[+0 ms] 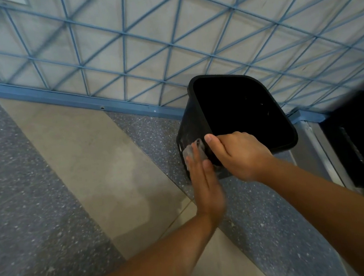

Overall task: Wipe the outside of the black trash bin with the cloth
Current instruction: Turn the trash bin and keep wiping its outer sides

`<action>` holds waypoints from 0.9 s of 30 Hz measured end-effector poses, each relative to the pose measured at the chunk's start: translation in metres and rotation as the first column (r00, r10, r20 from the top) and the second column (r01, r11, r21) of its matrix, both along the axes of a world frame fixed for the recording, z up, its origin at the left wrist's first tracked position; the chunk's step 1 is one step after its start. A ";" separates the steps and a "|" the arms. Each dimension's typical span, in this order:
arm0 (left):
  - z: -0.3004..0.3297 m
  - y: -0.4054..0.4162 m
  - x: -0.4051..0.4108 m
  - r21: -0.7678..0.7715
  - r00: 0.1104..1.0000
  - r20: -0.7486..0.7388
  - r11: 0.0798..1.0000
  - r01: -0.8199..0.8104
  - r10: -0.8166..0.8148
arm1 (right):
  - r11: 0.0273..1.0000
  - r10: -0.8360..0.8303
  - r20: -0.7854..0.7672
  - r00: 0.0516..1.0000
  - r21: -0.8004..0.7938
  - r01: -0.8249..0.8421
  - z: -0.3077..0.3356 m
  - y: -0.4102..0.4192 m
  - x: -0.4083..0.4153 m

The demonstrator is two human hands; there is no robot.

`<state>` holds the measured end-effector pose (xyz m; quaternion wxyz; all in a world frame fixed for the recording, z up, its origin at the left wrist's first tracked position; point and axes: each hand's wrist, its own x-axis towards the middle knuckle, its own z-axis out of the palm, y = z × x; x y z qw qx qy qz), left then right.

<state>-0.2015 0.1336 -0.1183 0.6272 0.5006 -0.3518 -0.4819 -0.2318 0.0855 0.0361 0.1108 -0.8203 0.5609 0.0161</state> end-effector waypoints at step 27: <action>0.014 -0.023 0.015 -0.006 0.994 -0.072 0.997 -0.082 0.082 | 0.999 0.034 0.054 0.998 -0.006 -0.034 -0.002 -0.001 -0.004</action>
